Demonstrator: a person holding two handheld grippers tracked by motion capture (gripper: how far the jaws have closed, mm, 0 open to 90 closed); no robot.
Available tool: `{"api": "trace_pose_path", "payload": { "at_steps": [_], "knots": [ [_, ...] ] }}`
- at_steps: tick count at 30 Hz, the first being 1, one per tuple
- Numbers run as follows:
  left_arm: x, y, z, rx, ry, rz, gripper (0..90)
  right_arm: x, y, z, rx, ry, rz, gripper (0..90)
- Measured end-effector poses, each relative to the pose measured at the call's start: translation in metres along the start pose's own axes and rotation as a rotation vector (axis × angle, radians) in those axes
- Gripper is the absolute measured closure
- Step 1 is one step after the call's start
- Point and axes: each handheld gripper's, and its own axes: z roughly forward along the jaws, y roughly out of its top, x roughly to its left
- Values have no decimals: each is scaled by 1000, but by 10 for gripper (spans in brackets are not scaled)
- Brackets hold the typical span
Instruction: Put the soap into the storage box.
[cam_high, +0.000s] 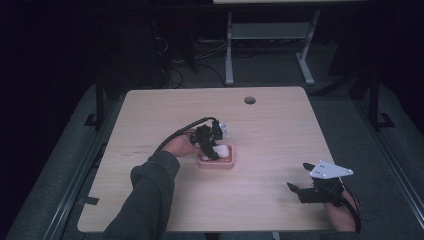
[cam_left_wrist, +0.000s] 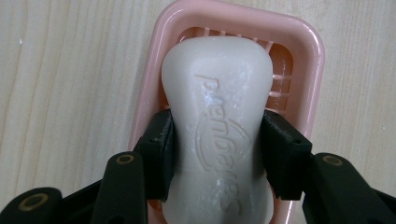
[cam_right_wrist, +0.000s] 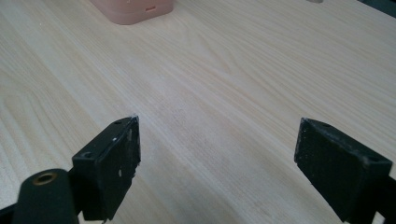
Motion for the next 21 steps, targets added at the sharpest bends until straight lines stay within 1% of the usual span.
{"api": "trace_pose_path", "payload": {
  "at_steps": [9, 21],
  "knots": [
    [0, -2, 0, -8, 0, -10, 491, 0, 0, 0, -1, 0, 0, 137],
    [-1, -2, 0, -6, 8, -5, 485, 0, 0, 0, -1, 1, -1, 137]
  ]
}}
